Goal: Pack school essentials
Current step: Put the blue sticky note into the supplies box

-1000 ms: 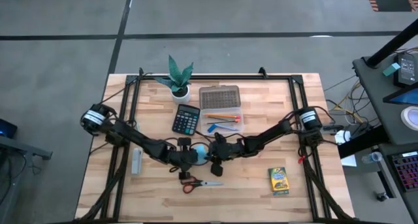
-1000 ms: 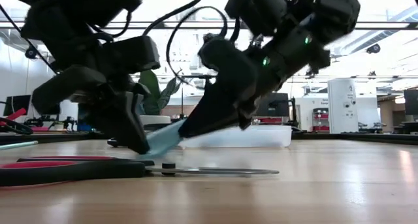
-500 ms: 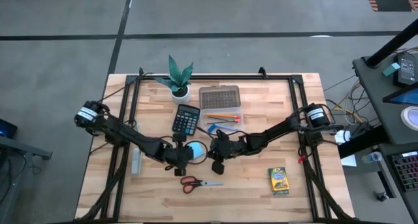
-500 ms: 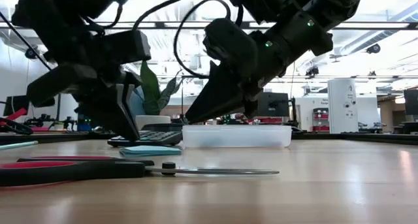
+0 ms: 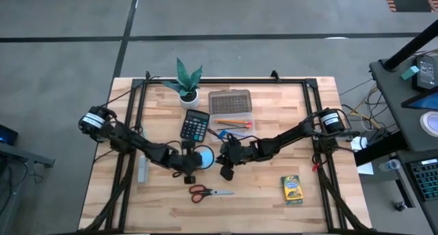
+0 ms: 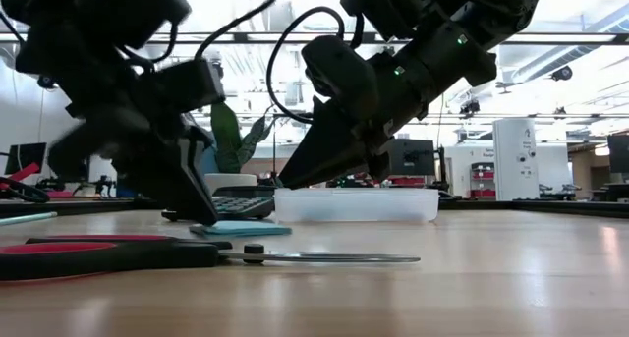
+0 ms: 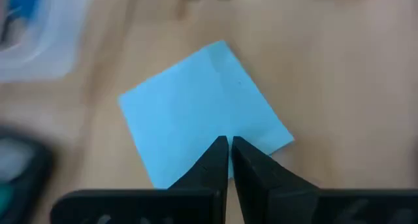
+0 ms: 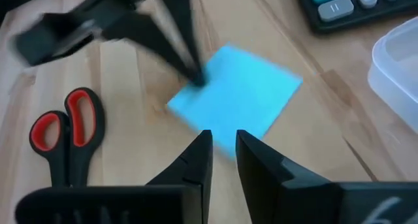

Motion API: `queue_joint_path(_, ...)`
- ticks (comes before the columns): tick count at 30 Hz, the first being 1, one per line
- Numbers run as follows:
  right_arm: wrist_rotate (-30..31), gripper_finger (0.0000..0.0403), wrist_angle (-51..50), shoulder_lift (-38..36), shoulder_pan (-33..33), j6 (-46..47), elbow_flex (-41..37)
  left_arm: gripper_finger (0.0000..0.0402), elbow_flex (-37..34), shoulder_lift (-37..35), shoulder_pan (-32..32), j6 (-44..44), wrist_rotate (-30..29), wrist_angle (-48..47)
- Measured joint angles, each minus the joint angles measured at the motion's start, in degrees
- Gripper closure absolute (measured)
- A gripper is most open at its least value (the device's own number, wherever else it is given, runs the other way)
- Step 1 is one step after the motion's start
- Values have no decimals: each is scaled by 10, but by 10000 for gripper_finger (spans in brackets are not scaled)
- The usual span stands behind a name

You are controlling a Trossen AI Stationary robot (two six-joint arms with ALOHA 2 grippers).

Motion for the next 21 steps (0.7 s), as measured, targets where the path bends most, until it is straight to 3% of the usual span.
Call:
queue_joint_path(5, 0, 320, -9, 0, 0, 29, 0, 400, -1, 11, -1, 1, 34, 34)
queue_joint_path(13, 0, 215, -30, 1, -6, 121, 0, 401, 8, 1, -1, 9, 34, 31)
queue_joint_path(21, 6, 162, -26, 1, -6, 53, 1, 401, 6, -22, -2, 4, 24, -26)
